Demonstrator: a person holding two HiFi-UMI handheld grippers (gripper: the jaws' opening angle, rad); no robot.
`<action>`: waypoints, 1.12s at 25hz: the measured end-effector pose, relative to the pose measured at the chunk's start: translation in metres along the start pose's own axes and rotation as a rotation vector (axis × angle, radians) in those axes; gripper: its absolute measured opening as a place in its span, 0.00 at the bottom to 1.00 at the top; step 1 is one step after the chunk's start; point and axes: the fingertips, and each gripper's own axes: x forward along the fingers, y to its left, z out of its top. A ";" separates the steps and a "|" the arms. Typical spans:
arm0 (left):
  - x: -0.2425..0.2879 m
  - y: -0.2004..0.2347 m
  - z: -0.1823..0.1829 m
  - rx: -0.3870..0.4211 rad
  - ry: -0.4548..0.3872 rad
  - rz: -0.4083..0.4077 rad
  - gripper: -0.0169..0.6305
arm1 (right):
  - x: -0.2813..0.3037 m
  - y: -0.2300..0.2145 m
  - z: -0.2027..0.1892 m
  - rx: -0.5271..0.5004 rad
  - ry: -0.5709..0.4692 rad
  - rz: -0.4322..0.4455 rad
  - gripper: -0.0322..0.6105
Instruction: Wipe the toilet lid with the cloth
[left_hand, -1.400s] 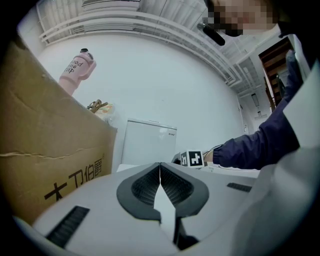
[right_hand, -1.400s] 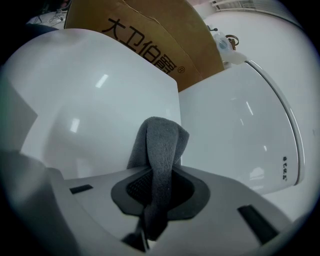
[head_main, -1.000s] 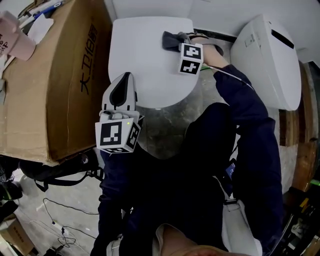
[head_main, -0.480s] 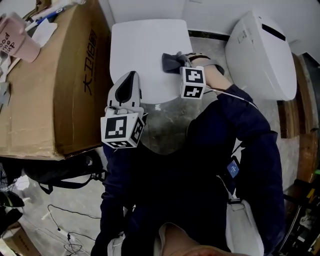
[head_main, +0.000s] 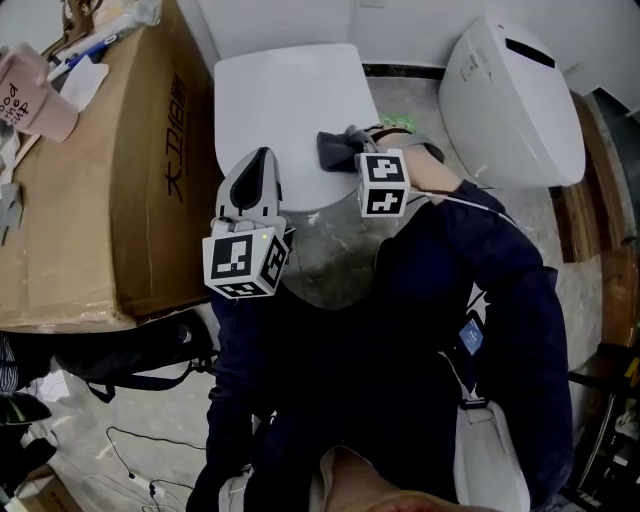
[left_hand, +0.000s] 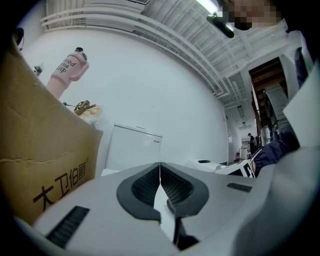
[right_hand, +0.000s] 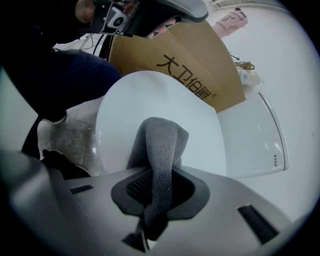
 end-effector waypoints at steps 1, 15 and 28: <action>0.001 -0.001 0.000 -0.002 -0.002 -0.003 0.05 | -0.002 0.003 0.001 -0.002 -0.003 0.007 0.15; -0.014 -0.002 0.004 0.029 0.003 0.007 0.05 | -0.015 0.000 0.007 0.150 -0.105 0.049 0.15; -0.031 0.030 0.007 -0.004 0.003 0.140 0.05 | 0.041 -0.190 0.003 0.054 -0.020 -0.378 0.15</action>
